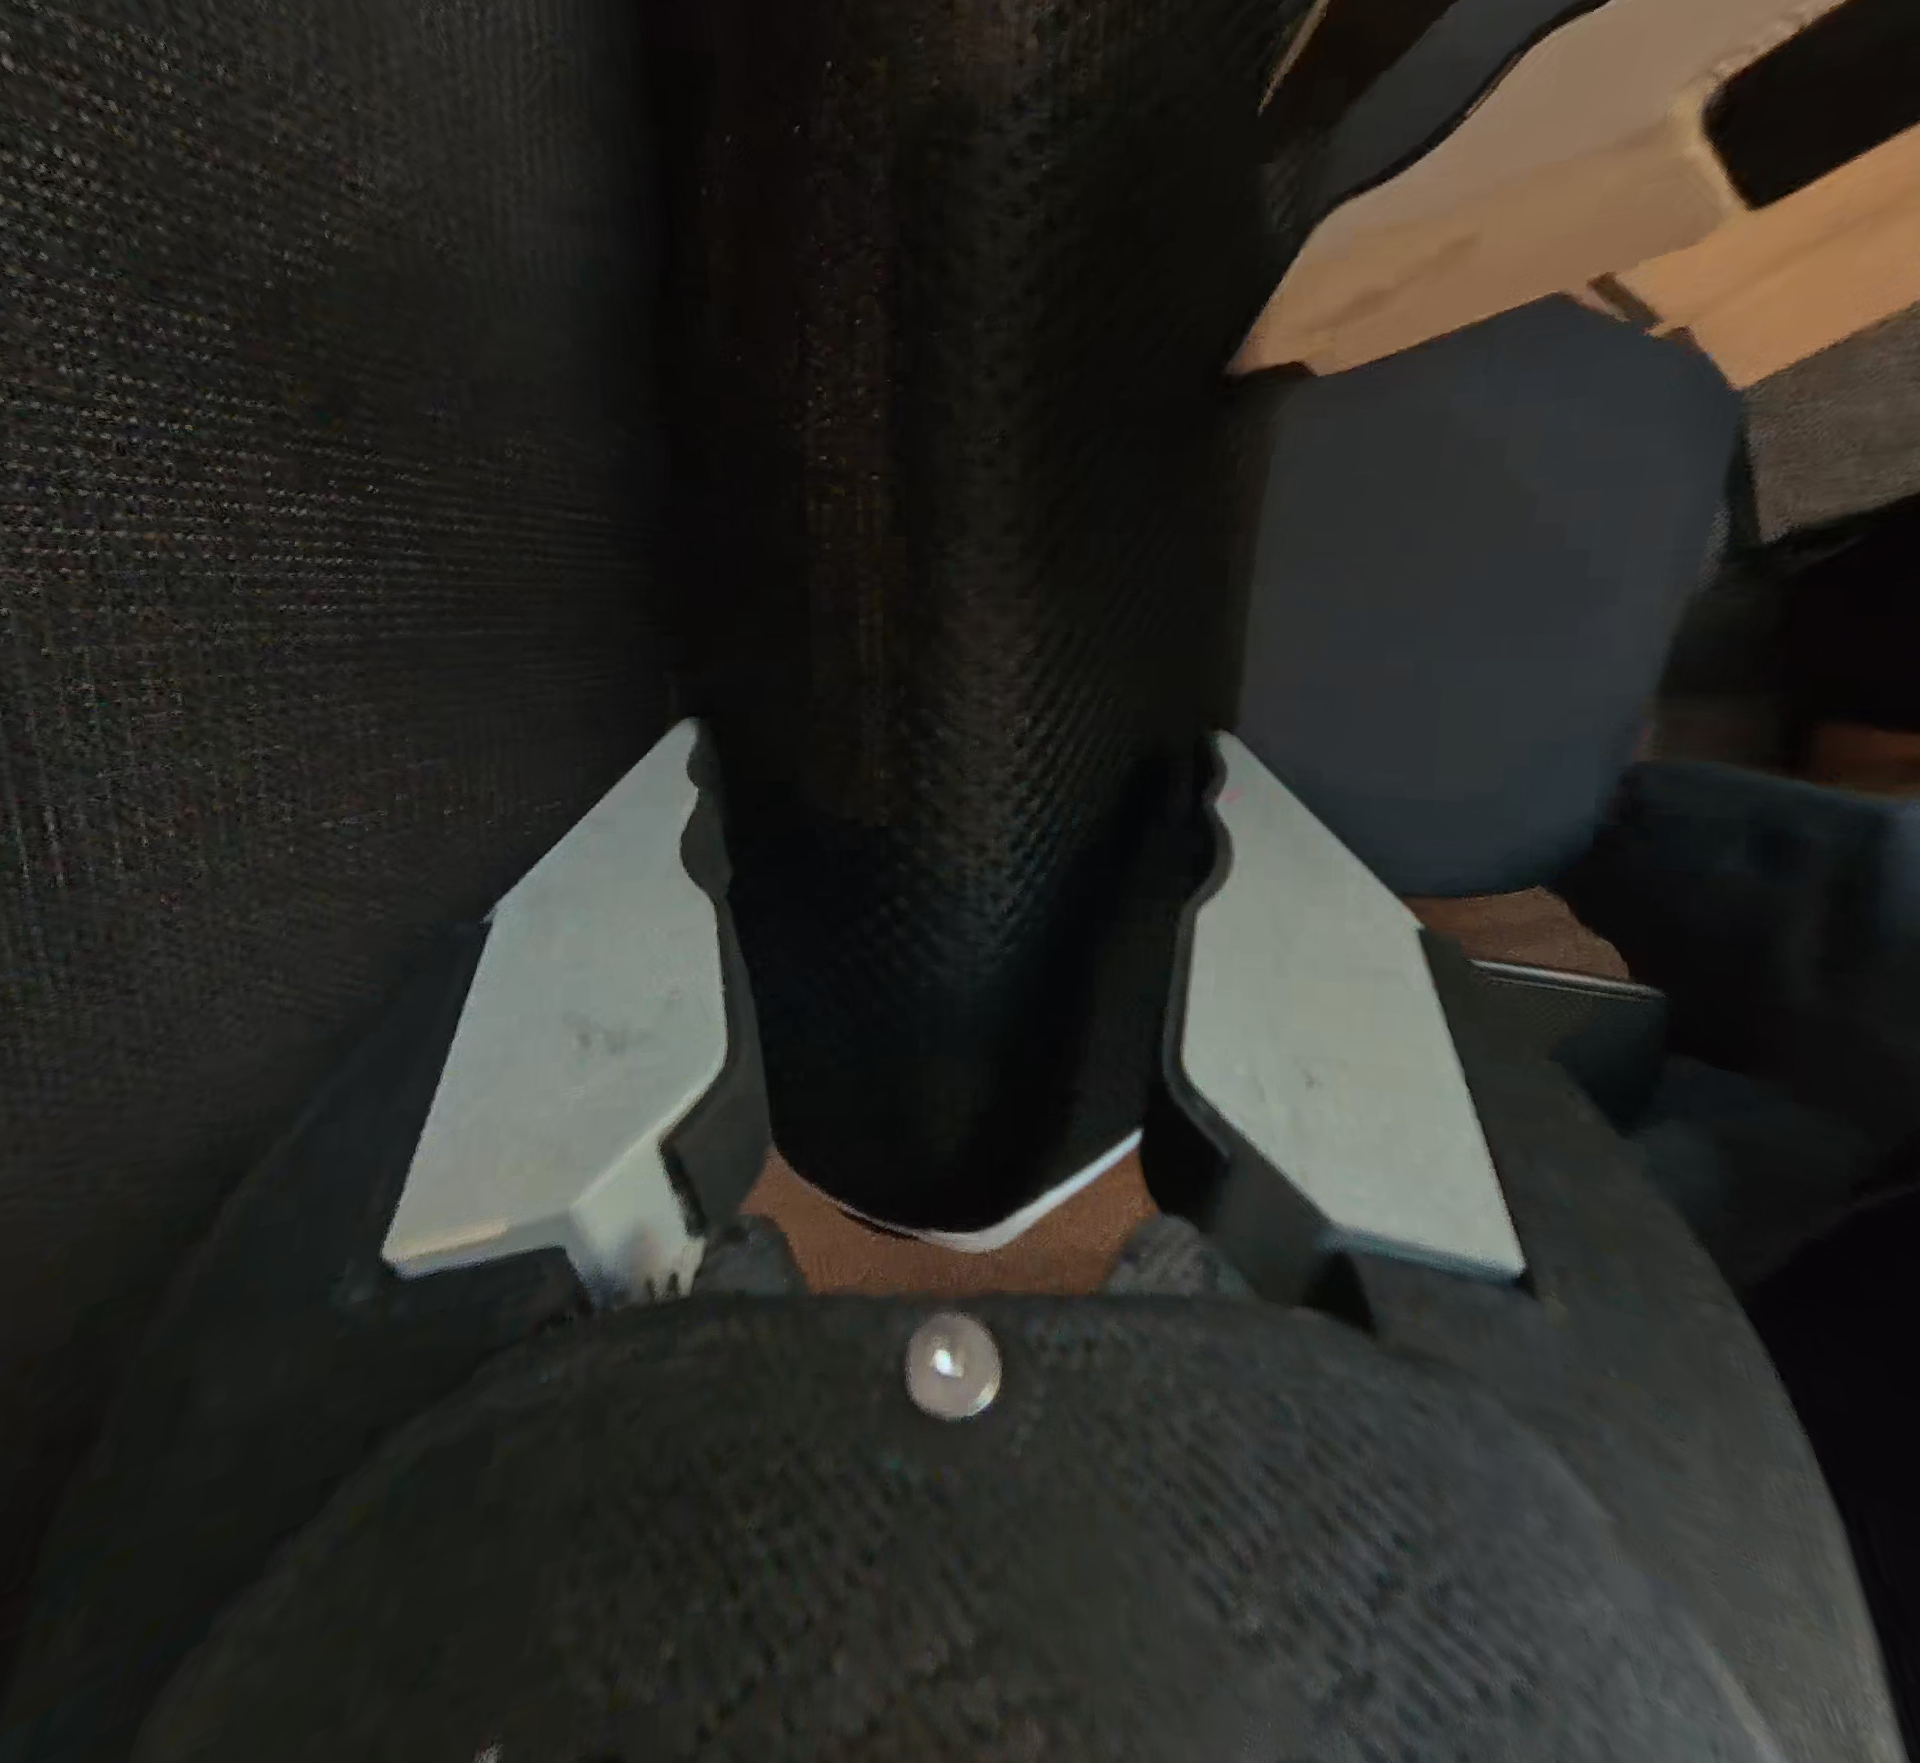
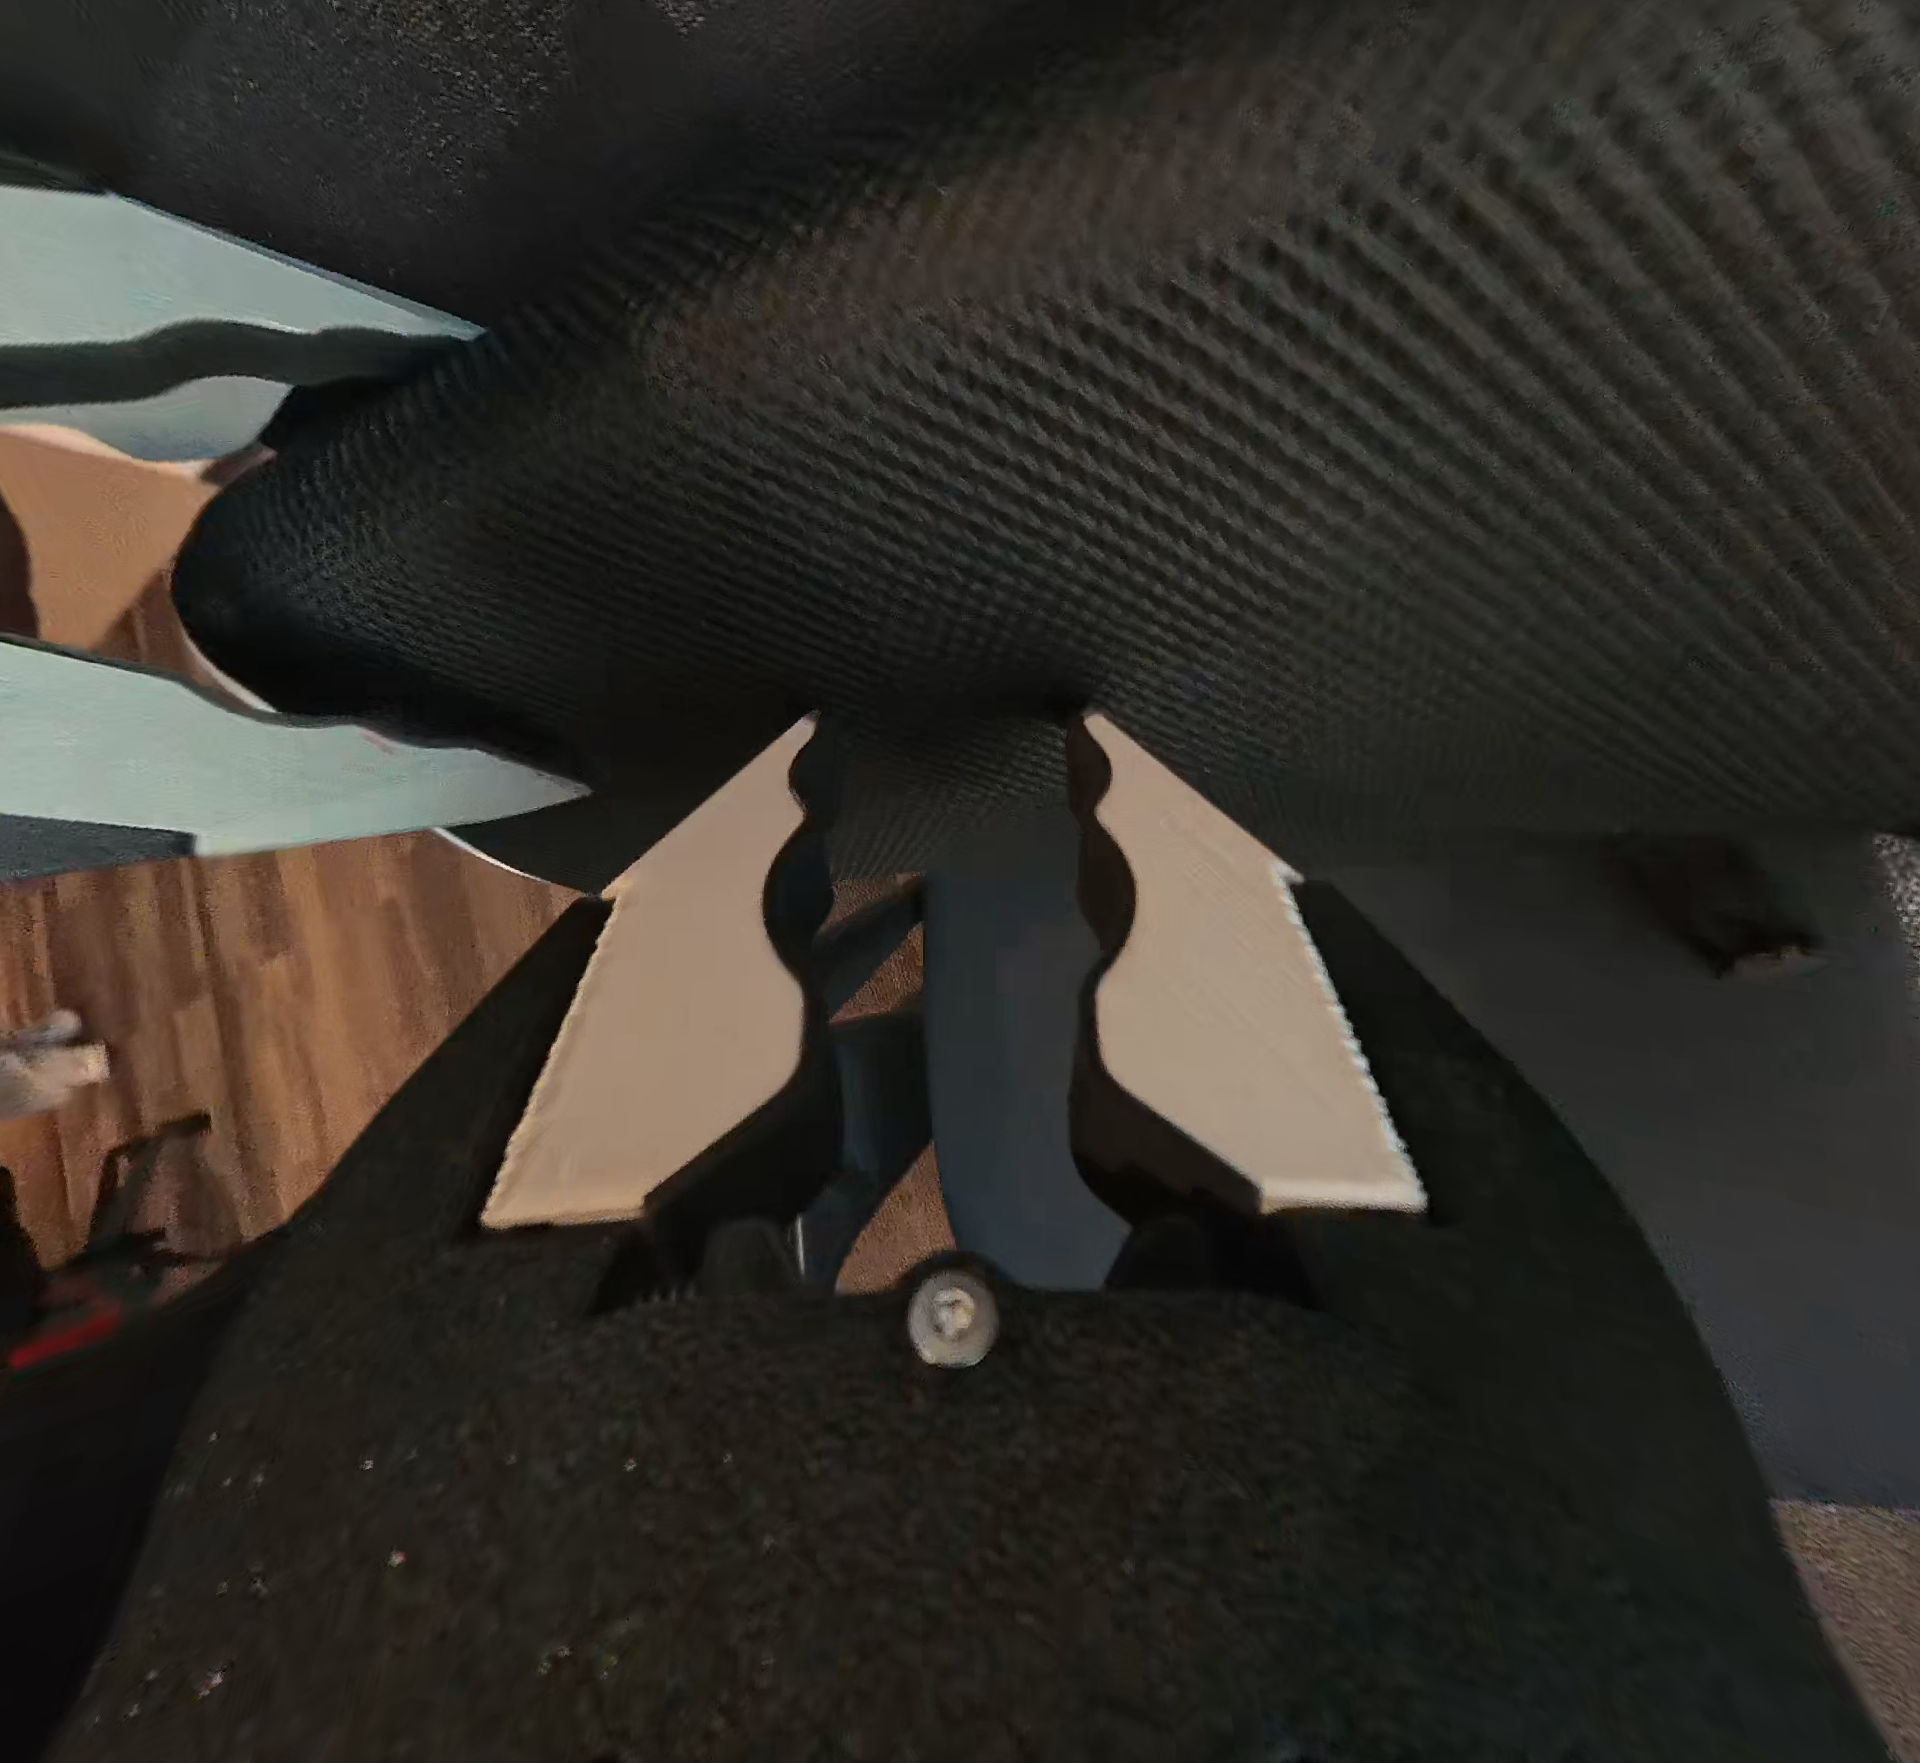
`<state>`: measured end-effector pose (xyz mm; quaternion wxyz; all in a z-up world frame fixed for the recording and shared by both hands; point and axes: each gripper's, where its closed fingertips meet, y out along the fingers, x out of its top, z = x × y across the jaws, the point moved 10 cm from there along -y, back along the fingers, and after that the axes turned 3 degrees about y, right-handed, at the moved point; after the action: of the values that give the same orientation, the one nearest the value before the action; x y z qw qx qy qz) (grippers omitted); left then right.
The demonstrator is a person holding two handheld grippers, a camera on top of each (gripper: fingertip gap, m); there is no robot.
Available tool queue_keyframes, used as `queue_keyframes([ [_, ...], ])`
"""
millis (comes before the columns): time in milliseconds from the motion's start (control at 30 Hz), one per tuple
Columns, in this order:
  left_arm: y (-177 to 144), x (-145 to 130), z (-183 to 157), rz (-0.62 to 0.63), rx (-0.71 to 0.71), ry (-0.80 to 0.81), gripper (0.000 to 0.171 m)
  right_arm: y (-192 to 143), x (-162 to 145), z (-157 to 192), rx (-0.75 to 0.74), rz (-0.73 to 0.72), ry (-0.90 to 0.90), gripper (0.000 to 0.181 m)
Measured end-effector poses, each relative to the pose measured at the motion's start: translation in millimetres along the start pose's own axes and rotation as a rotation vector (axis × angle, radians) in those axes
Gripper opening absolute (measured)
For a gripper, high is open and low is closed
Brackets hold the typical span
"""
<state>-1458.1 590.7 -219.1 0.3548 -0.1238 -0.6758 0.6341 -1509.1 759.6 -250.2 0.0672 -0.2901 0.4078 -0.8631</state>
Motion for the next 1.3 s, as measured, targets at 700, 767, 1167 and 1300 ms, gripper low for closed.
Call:
queue_keyframes([
  [700,32,-68,-145,-0.088,-0.104,0.036,0.069,-40,-191,4,-0.510,-0.190,-0.004,0.084],
  [767,43,-79,-146,-0.142,-0.061,0.008,0.066,-43,-185,5,-0.508,-0.183,-0.041,0.084],
  [1167,31,-60,-181,-0.208,0.290,-0.450,0.069,-63,-130,8,-0.311,-0.205,-0.356,0.083],
  [1300,18,-58,-208,-0.217,0.368,-0.528,0.069,-82,-132,6,-0.276,-0.212,-0.440,0.083],
])
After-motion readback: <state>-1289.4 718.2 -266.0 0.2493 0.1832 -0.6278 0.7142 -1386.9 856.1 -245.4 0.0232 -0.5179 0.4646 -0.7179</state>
